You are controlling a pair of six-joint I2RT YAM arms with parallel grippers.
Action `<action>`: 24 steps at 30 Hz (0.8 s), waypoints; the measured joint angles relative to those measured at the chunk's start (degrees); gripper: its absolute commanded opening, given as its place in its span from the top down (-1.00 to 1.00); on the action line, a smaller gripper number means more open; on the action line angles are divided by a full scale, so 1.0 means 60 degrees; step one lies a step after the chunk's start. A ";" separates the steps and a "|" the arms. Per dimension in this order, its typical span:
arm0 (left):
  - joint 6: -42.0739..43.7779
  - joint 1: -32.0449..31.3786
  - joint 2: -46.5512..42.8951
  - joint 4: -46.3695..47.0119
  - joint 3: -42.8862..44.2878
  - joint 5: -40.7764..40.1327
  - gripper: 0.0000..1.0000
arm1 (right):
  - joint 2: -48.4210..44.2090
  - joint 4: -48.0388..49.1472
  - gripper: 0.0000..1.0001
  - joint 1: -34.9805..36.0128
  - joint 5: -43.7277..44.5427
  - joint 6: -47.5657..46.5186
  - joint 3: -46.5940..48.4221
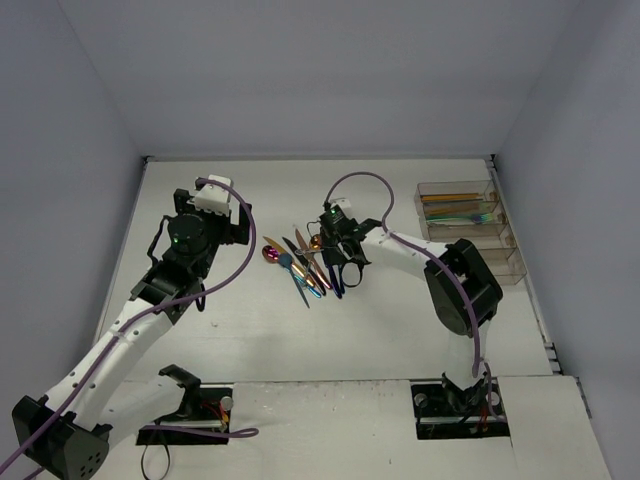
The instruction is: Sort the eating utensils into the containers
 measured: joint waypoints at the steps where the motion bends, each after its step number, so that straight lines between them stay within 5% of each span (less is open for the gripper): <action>1: 0.0000 -0.0002 0.0000 0.0000 0.0001 0.0000 -0.80 | 0.0060 0.0001 0.33 -0.0002 0.0000 0.0014 0.0000; 10: 0.0000 -0.0004 0.0000 0.0000 0.0000 0.0003 -0.80 | 0.0648 0.0014 0.43 -0.0047 0.0018 0.0085 0.0066; 18: 0.0000 -0.0004 0.0000 0.0000 0.0003 0.0003 -0.80 | 0.1161 0.0263 0.73 -0.0093 0.0076 0.0167 0.0674; 21: 0.0000 -0.0004 0.0000 0.0000 0.0003 0.0002 -0.80 | 0.1308 0.0436 1.00 -0.0194 0.0070 0.0214 0.0819; 24: 0.0000 -0.0007 0.0000 0.0000 0.0003 0.0002 -0.80 | 0.1393 0.0586 1.00 -0.0344 0.0071 0.0258 0.0894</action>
